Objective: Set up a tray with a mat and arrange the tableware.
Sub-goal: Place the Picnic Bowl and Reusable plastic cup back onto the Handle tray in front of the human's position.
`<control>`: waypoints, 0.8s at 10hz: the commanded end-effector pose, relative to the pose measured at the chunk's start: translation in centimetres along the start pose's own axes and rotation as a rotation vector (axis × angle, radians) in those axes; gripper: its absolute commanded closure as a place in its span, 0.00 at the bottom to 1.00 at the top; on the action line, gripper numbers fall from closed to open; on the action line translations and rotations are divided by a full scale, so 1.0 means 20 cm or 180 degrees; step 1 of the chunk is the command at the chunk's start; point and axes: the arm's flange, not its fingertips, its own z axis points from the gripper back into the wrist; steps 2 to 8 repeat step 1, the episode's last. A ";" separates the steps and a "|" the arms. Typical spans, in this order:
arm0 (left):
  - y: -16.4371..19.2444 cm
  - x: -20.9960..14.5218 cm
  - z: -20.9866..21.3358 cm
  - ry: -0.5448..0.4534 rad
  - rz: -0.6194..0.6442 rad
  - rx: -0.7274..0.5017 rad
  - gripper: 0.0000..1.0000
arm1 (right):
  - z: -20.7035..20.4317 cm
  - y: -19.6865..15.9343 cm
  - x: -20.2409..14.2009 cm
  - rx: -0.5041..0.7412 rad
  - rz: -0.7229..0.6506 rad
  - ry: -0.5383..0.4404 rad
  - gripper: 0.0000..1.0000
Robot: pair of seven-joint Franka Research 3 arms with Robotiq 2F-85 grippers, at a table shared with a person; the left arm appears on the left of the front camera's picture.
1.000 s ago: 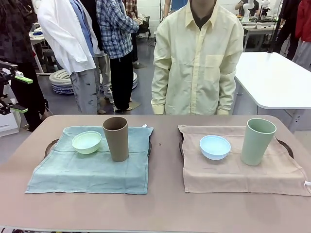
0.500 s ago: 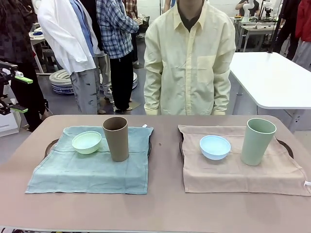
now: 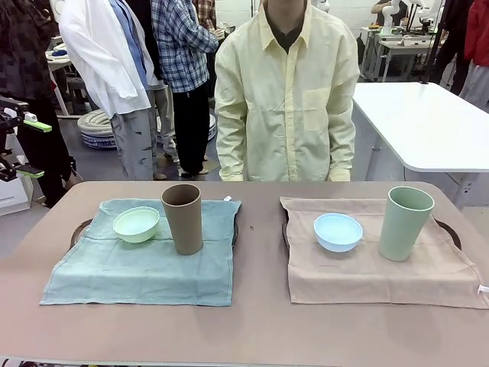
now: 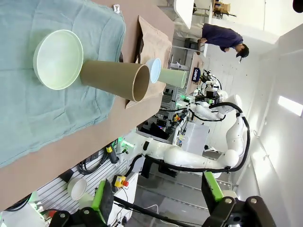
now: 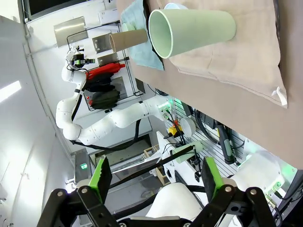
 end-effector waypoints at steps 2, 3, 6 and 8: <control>0.00 0.00 0.00 -0.0002 0.0036 0.0003 0.00 | 0.00 -0.01 0.00 -0.0044 -0.0013 -0.0006 0.00; 0.00 0.00 0.00 -0.0002 0.0036 0.0003 0.00 | 0.00 -0.01 0.00 -0.0044 -0.0013 -0.0006 0.00; 0.00 0.00 0.00 -0.0002 0.0036 0.0003 0.00 | 0.00 -0.01 0.00 -0.0044 -0.0013 -0.0006 0.00; 0.00 0.00 0.00 -0.0002 0.0036 0.0003 0.00 | 0.00 -0.01 0.00 -0.0044 -0.0013 -0.0006 0.00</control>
